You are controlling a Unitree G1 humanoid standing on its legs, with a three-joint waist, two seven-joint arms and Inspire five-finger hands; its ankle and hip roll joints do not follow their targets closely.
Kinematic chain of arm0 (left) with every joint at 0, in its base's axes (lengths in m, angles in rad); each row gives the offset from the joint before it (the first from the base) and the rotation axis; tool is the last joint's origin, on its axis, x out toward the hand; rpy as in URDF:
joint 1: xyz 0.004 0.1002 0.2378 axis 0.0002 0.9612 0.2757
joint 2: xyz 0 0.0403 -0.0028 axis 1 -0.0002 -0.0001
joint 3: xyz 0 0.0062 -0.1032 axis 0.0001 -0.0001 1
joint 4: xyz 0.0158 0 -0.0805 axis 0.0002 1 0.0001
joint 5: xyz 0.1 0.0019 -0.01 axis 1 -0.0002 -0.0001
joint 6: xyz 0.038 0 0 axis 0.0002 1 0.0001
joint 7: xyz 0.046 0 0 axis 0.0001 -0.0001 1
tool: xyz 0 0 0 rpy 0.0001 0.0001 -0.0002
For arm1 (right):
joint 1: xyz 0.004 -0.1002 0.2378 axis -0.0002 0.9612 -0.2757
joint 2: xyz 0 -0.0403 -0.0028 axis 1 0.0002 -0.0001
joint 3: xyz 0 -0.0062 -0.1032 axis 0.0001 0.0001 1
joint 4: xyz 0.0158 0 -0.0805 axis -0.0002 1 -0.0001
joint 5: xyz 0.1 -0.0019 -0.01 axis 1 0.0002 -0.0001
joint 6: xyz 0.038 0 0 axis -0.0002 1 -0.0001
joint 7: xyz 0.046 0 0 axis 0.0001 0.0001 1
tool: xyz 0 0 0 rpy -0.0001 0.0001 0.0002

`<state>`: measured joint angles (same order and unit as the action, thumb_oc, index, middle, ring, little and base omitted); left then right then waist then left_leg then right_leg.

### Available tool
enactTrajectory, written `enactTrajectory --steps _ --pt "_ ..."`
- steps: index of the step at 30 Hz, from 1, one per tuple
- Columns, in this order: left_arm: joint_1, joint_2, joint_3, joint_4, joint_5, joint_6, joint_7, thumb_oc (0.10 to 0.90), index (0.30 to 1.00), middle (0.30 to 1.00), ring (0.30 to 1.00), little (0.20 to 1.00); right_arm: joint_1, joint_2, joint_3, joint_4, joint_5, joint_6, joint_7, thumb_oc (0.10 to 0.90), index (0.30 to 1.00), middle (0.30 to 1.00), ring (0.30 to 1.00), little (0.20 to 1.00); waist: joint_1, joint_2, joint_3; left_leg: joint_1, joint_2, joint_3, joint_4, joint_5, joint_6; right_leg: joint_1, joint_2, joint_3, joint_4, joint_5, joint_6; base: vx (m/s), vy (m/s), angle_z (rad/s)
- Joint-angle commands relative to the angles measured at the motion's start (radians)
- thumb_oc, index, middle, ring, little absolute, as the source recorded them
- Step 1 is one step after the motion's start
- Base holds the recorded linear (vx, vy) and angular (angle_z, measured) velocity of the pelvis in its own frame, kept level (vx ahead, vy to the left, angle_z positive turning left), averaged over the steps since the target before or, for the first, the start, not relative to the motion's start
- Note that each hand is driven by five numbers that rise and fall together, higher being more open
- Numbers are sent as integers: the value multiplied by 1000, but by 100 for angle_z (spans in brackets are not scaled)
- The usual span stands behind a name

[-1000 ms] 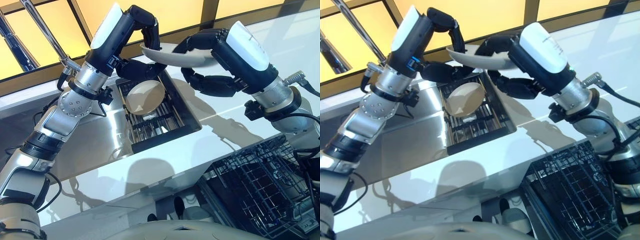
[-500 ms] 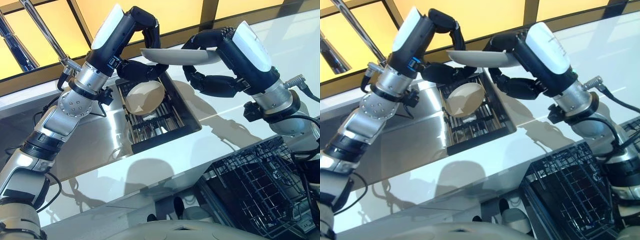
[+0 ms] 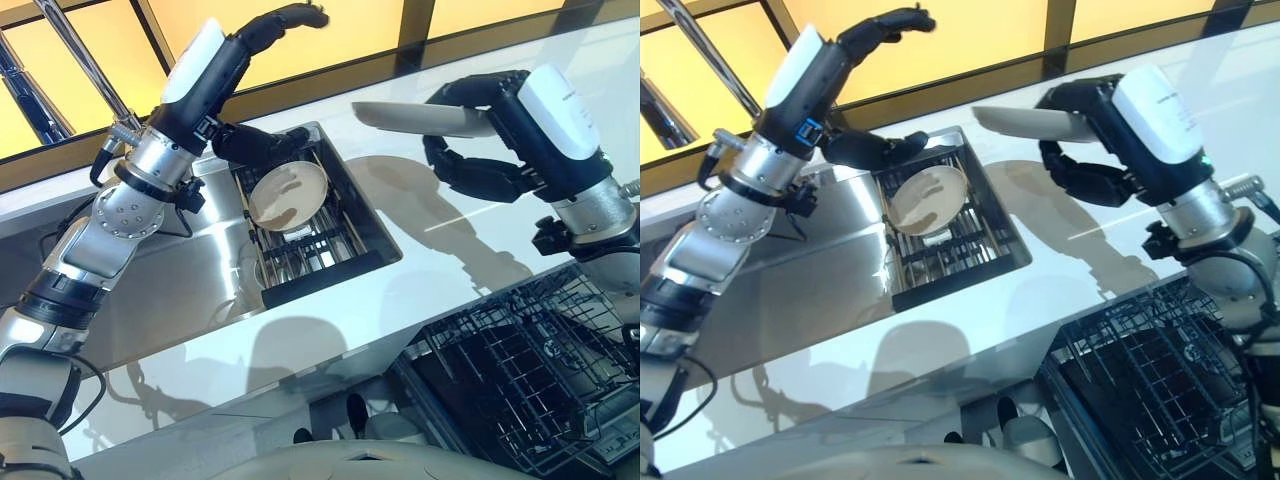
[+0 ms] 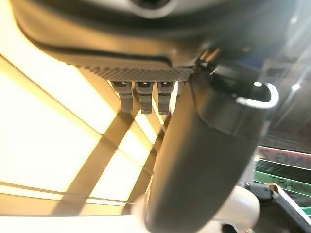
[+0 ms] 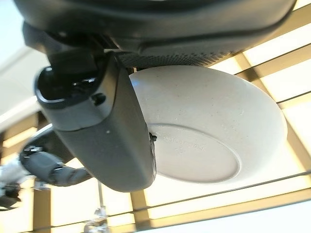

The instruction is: Pick up plates and place into dishwasher.

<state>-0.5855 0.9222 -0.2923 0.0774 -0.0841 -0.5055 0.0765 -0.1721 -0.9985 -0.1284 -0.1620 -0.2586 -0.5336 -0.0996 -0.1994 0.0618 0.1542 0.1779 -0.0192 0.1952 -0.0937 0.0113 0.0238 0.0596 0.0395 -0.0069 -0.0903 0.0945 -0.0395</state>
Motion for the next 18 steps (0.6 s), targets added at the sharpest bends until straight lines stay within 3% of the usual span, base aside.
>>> enactTrajectory --steps 1,9,18 --pt "-36 55 110 66 -50 -55 45 800 900 900 900 900 -48 -27 -108 -12 21 -39 -132 100 300 300 300 200 -6 -25 -127 -10 -8 22 8 -58 -7 1 -23 -25 74 -91 139 0 0 0" --pt "71 66 178 136 -42 -54 9 800 900 900 900 900 100 -69 -274 -7 -3 -1 -181 100 300 300 300 200 -38 -31 -128 -8 -2 43 7 -60 -5 -6 -12 1 66 -81 143 5 0 -5" --pt "222 -9 312 115 -53 -71 63 800 900 900 900 900 351 27 -495 46 75 45 -172 100 300 300 300 200 -93 -45 -116 0 2 82 7 -62 -4 -19 -8 31 57 -58 153 19 0 -13"
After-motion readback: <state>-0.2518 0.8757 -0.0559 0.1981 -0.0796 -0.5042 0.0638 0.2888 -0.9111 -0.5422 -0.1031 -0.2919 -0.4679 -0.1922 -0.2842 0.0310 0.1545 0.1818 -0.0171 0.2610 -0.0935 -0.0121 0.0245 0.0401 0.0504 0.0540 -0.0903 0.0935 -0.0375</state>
